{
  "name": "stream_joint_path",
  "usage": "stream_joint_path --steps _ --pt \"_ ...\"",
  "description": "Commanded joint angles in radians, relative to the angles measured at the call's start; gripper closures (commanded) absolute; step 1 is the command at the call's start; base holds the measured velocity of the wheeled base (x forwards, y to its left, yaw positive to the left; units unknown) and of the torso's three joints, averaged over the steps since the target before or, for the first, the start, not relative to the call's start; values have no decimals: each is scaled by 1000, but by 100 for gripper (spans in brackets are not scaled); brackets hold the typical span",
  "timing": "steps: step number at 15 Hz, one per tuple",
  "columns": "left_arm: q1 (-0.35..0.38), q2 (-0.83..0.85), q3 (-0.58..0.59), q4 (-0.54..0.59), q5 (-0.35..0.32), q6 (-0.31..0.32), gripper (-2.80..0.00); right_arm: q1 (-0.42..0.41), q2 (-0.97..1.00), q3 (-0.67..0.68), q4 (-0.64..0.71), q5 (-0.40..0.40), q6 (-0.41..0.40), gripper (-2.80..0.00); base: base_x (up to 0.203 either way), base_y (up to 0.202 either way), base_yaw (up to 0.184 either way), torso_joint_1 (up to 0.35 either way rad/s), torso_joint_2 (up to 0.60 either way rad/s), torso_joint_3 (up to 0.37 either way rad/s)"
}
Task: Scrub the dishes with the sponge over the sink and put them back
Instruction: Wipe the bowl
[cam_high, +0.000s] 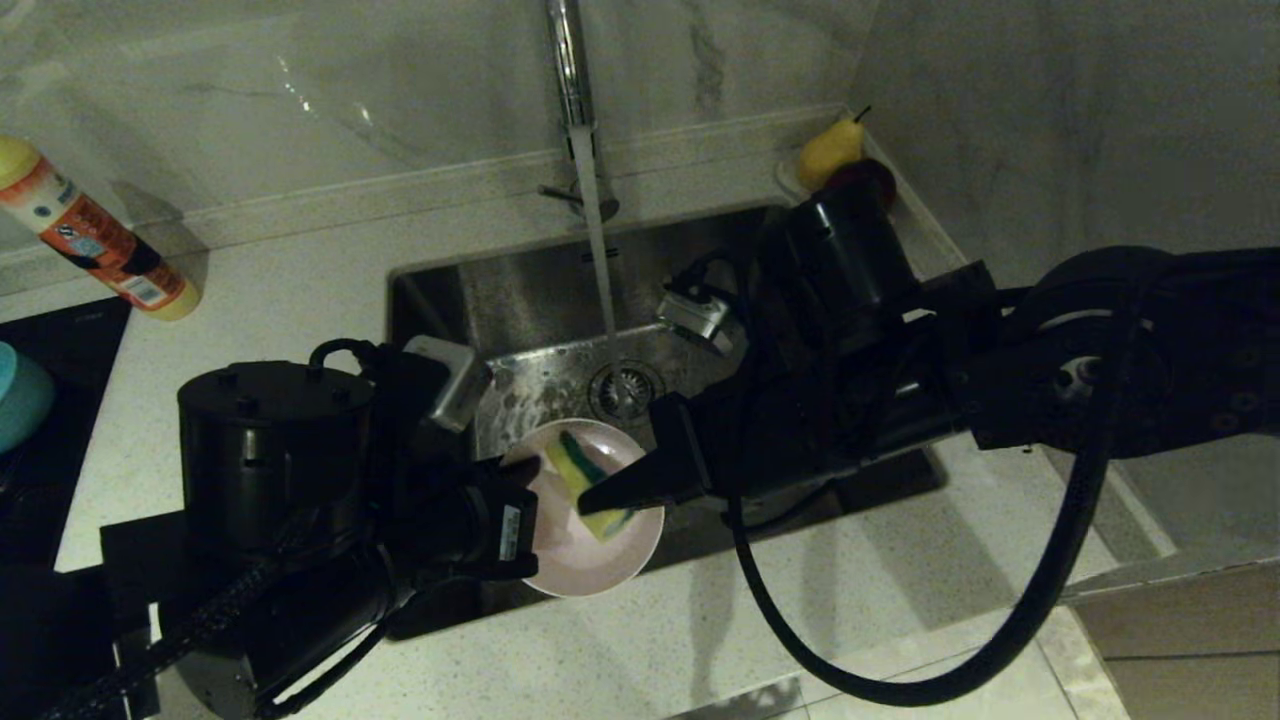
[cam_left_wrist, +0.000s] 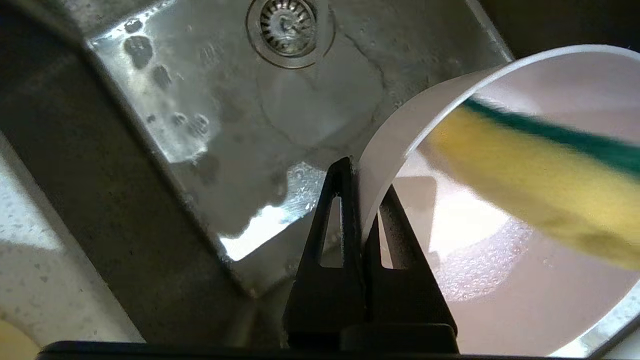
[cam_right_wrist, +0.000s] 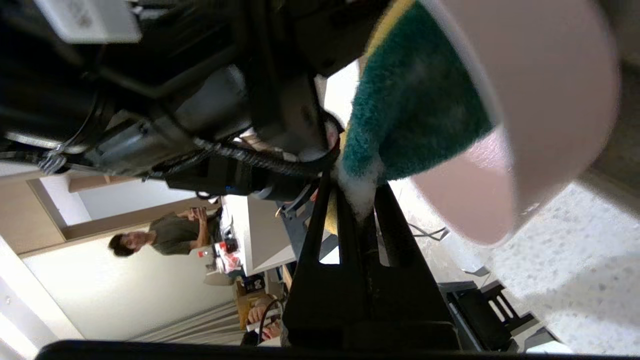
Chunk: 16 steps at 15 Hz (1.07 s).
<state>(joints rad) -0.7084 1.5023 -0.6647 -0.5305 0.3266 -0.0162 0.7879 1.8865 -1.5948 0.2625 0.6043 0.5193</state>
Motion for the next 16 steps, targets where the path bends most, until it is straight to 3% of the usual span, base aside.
stream_joint_path --steps 1,8,11,16 --pt "-2 -11 2 -11 2 1 0 -7 16 -13 1 3 2 0 0 0 0 0 0 0" --pt "-3 -8 31 -49 3 38 0 -15 52 -48 9 -67 1 0 0 0 0 0 0 0" --pt "-6 -8 59 -52 3 70 0 -13 56 -139 98 -121 1 0 0 0 0 0 0 0" --pt "-8 8 90 -129 17 68 0 7 -26 -128 124 -120 -1 0 0 0 0 0 0 0"
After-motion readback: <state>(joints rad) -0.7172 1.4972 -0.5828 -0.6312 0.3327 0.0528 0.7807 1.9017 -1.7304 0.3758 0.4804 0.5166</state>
